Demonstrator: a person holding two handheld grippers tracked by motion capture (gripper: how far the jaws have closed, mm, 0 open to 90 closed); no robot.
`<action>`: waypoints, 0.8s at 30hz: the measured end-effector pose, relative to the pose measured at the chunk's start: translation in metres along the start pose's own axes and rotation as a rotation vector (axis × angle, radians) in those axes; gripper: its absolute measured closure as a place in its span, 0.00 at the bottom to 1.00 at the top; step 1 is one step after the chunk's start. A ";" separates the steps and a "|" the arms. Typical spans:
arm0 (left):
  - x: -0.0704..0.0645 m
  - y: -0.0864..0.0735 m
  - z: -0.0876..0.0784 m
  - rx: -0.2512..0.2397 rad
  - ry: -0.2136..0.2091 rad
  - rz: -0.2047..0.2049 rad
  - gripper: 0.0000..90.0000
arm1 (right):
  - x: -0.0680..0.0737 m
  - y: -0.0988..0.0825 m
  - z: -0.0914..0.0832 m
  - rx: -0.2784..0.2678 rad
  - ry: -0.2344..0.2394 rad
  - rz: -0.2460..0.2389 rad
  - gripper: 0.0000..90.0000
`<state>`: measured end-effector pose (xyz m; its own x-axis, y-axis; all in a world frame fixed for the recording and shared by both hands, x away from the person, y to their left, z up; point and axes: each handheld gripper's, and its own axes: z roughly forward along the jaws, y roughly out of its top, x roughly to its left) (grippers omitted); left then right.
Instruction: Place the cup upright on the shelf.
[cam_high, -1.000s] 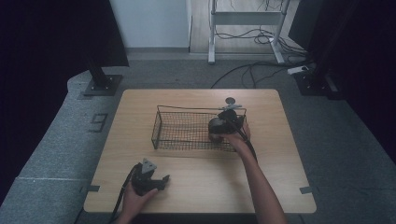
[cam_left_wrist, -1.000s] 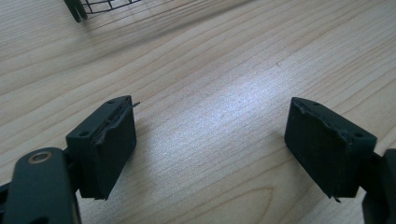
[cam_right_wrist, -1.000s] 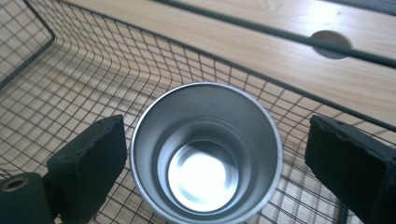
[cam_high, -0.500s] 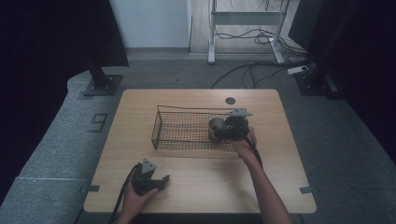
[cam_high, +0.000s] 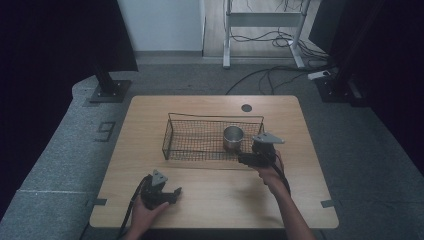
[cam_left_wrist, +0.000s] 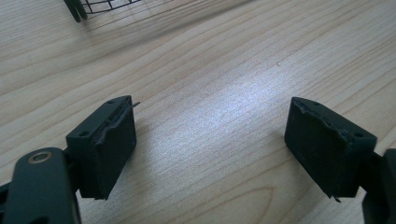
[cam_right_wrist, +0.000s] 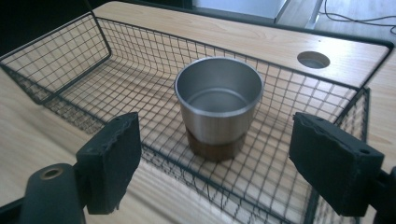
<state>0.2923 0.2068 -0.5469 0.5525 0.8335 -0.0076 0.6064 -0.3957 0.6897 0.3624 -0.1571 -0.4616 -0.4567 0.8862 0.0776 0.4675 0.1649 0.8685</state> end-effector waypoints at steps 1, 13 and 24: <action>0.000 0.000 0.000 0.000 0.000 0.000 0.19 | 0.000 -0.003 -0.004 -0.002 0.004 0.001 0.19; 0.000 0.000 0.000 -0.001 0.000 0.000 0.19 | -0.004 -0.050 -0.032 0.003 0.013 -0.002 0.22; 0.000 0.000 0.000 -0.001 0.000 0.000 0.19 | -0.010 -0.092 -0.040 0.060 0.009 0.020 0.23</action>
<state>0.2924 0.2068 -0.5470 0.5522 0.8337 -0.0075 0.6061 -0.3953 0.6903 0.2941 -0.1982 -0.5228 -0.4538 0.8855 0.0997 0.5210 0.1729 0.8359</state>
